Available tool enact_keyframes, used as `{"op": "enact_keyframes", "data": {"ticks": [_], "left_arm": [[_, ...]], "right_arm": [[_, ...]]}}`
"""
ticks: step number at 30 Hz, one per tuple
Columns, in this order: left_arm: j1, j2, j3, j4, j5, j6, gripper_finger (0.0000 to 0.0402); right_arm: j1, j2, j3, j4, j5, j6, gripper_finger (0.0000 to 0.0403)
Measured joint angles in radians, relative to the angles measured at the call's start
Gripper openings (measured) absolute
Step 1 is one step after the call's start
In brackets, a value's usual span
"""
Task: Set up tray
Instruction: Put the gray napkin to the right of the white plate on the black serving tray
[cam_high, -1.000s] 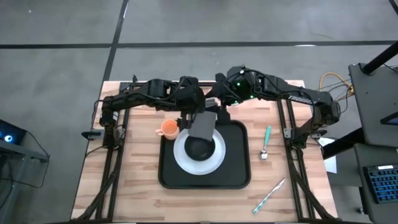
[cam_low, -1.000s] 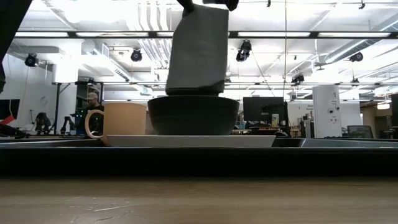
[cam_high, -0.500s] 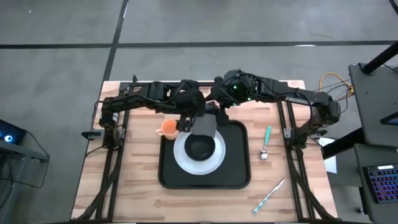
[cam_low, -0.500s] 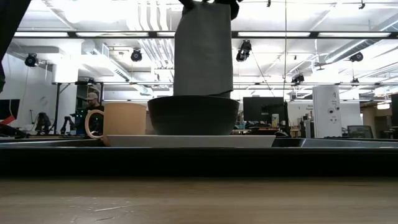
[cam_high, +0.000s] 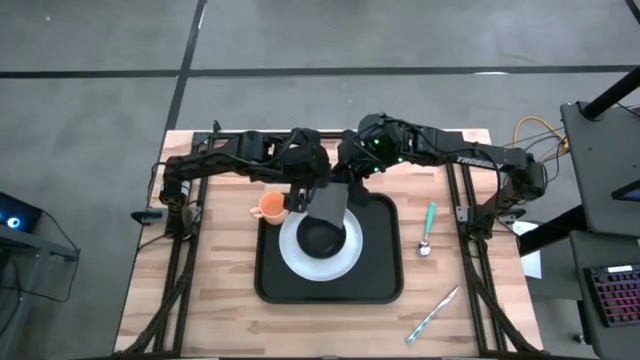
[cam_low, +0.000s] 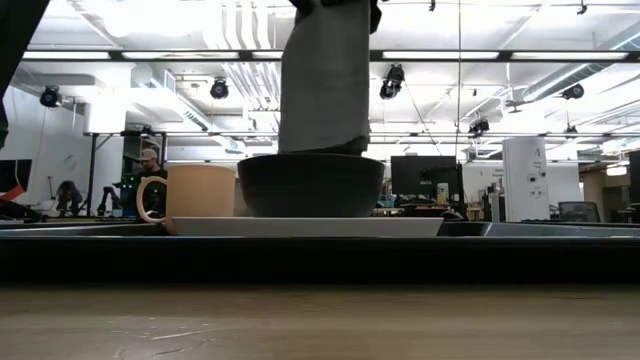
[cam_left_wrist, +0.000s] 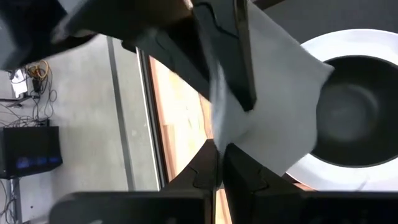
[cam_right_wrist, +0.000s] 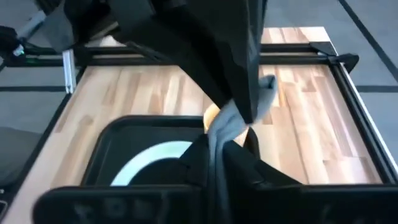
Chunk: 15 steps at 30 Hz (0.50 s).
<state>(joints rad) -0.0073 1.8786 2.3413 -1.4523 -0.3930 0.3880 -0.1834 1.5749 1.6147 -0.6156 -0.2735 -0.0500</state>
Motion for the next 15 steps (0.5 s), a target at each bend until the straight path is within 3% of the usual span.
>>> {"op": "enact_keyframes", "data": {"ticks": [5,8,15], "left_arm": [[-0.001,0.000,0.008,0.012,-0.014,-0.001,0.0000],[-0.007,-0.018,0.014,0.030,-0.017,-0.014,0.0008],[-0.012,-0.151,0.014,-0.003,-0.034,-0.046,0.0078]], "right_arm": [[0.007,-0.016,0.010,-0.021,0.007,0.037,0.0010],[0.027,-0.061,0.018,-0.080,0.072,0.041,0.0009],[0.110,-0.173,-0.006,-0.218,0.148,0.152,0.0008]]}}
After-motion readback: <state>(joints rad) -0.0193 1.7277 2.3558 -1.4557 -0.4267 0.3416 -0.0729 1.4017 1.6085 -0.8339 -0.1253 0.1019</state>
